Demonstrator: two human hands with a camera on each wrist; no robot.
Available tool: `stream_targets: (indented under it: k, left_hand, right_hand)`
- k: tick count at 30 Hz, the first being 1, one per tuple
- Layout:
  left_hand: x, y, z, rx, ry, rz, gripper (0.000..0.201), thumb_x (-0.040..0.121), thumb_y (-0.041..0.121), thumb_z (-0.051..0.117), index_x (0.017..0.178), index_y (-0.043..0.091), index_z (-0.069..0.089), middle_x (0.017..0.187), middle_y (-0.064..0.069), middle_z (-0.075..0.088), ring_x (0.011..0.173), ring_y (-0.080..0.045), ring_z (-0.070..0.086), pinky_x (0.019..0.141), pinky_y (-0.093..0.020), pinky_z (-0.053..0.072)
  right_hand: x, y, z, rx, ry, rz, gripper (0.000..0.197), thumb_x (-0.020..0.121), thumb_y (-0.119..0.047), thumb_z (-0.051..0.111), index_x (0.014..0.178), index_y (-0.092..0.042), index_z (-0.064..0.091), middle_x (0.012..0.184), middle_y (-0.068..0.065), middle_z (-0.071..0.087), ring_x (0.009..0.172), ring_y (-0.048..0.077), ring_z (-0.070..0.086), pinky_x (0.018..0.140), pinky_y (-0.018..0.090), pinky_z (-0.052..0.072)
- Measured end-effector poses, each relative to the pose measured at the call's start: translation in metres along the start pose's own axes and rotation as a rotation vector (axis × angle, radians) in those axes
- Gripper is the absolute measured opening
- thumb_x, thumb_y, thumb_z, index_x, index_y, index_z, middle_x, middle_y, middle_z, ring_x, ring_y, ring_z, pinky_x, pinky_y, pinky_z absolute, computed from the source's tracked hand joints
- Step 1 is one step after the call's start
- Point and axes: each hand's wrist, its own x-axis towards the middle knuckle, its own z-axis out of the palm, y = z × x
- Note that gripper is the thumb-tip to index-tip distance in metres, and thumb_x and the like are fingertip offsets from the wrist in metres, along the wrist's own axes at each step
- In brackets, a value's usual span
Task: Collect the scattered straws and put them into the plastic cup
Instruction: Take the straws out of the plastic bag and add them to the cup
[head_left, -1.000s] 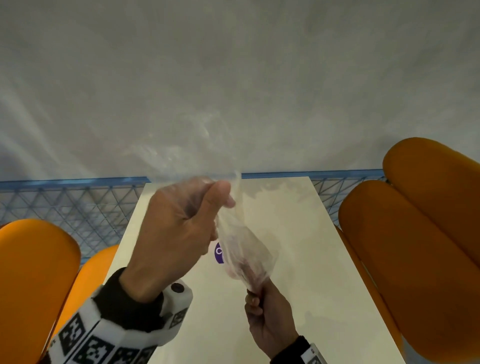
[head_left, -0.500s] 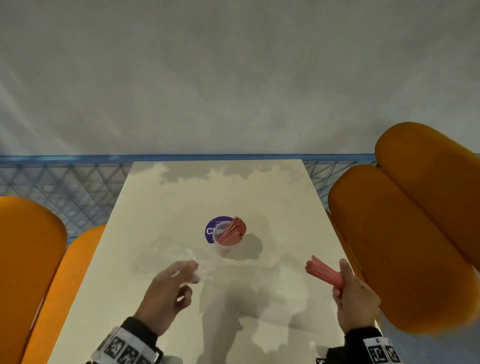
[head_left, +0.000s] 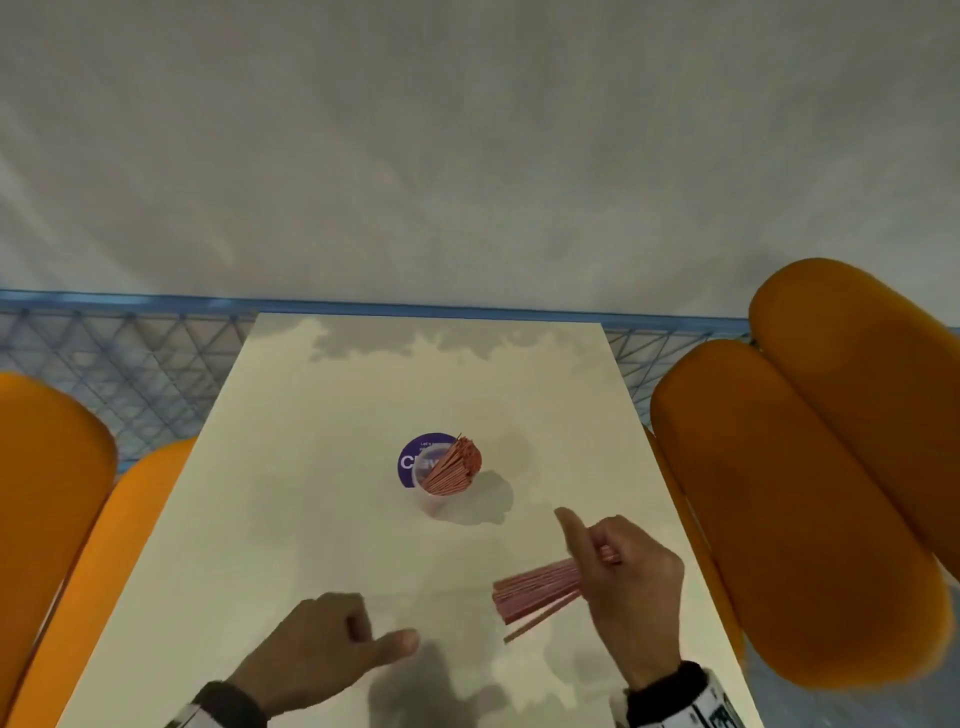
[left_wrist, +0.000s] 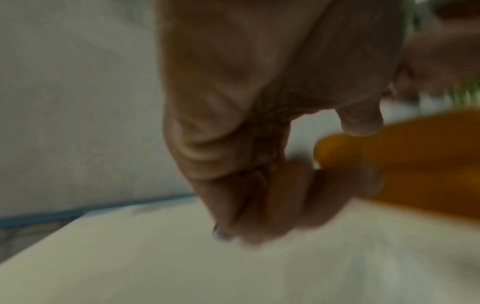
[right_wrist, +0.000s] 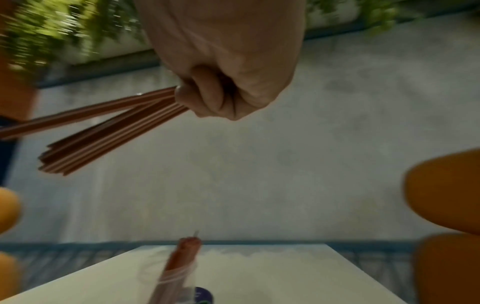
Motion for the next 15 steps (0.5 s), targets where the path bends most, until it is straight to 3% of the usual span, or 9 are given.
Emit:
stream_targets:
  k: [2,4,5,7,9,11,12,14,15]
  left_hand:
    - [-0.005,0.043,-0.01,-0.148,-0.081,0.178,0.067,0.053,0.079,0.069,0.097,0.03,0.058,0.093,0.015,0.066,0.085,-0.001,0.06,0.073,-0.015,0.045]
    - [-0.004,0.072,-0.005,-0.134,-0.197,0.29,0.065,0.058,0.072,0.073,0.108,0.035,0.057,0.104,0.016,0.067,0.095,-0.007,0.063,0.084,-0.023,0.051]
    - [-0.002,0.082,0.001,-0.13,-0.219,0.32,0.053,0.065,0.063,0.075,0.105,0.031,0.062,0.099,0.01,0.07,0.09,-0.012,0.066,0.084,-0.027,0.054]
    - [0.004,0.086,0.011,-0.157,-0.16,0.32,0.02,0.08,0.038,0.07,0.085,0.019,0.069,0.081,-0.003,0.071,0.073,-0.019,0.067,0.072,-0.026,0.055]
    - [0.007,0.081,0.016,-0.153,-0.024,0.288,0.029,0.086,0.033,0.06,0.068,0.011,0.063,0.066,-0.009,0.062,0.056,-0.018,0.054,0.057,-0.027,0.044]
    - [0.007,0.074,0.018,-0.145,0.081,0.267,0.043,0.087,0.036,0.054,0.052,0.011,0.046,0.049,-0.004,0.044,0.046,-0.016,0.036,0.051,-0.03,0.033]
    - [0.006,0.071,0.019,-0.126,0.108,0.259,0.046,0.085,0.037,0.051,0.05,0.011,0.041,0.045,-0.002,0.037,0.044,-0.017,0.031,0.05,-0.032,0.031]
    - [0.004,0.07,0.02,-0.071,0.139,0.246,0.046,0.083,0.041,0.048,0.048,0.015,0.037,0.045,-0.001,0.035,0.043,-0.018,0.03,0.05,-0.031,0.03]
    - [0.004,0.071,0.021,-0.034,0.155,0.247,0.044,0.084,0.041,0.047,0.048,0.017,0.036,0.048,-0.001,0.036,0.045,-0.018,0.032,0.051,-0.03,0.03]
  right_hand:
    - [-0.007,-0.02,0.017,0.003,-0.08,-0.129,0.046,0.085,-0.037,0.069,0.05,-0.013,0.05,0.045,-0.006,0.046,0.04,0.012,0.037,0.043,0.012,0.028]
    - [-0.009,-0.038,0.031,0.033,-0.112,-0.222,0.046,0.084,-0.04,0.065,0.05,-0.013,0.05,0.046,-0.006,0.046,0.044,0.011,0.037,0.048,0.007,0.025]
    - [-0.009,-0.045,0.038,0.054,-0.118,-0.244,0.046,0.084,-0.041,0.063,0.05,-0.013,0.049,0.046,-0.005,0.046,0.045,0.011,0.037,0.049,0.007,0.025]
    - [-0.006,-0.053,0.046,0.087,-0.159,-0.248,0.046,0.085,-0.043,0.063,0.051,-0.014,0.048,0.047,-0.006,0.046,0.046,0.011,0.037,0.05,0.006,0.026]
    - [-0.003,-0.056,0.048,0.107,-0.247,-0.212,0.044,0.086,-0.046,0.06,0.055,-0.017,0.05,0.051,-0.008,0.049,0.048,0.008,0.04,0.053,0.005,0.028]
    - [0.004,-0.058,0.044,0.218,-0.331,-0.07,0.037,0.09,-0.045,0.055,0.063,-0.02,0.056,0.059,-0.008,0.058,0.056,0.007,0.052,0.058,0.009,0.037]
    - [0.01,-0.059,0.04,0.349,-0.372,0.061,0.035,0.094,-0.042,0.051,0.068,-0.02,0.061,0.067,-0.007,0.064,0.064,0.009,0.059,0.063,0.017,0.046]
    - [0.02,-0.062,0.034,0.611,-0.495,0.365,0.043,0.101,-0.04,0.039,0.083,-0.015,0.07,0.084,-0.001,0.073,0.082,0.015,0.068,0.078,0.036,0.054]
    - [0.022,-0.063,0.034,0.679,-0.555,0.456,0.05,0.101,-0.044,0.034,0.09,-0.013,0.071,0.091,0.001,0.075,0.089,0.017,0.069,0.083,0.039,0.053]
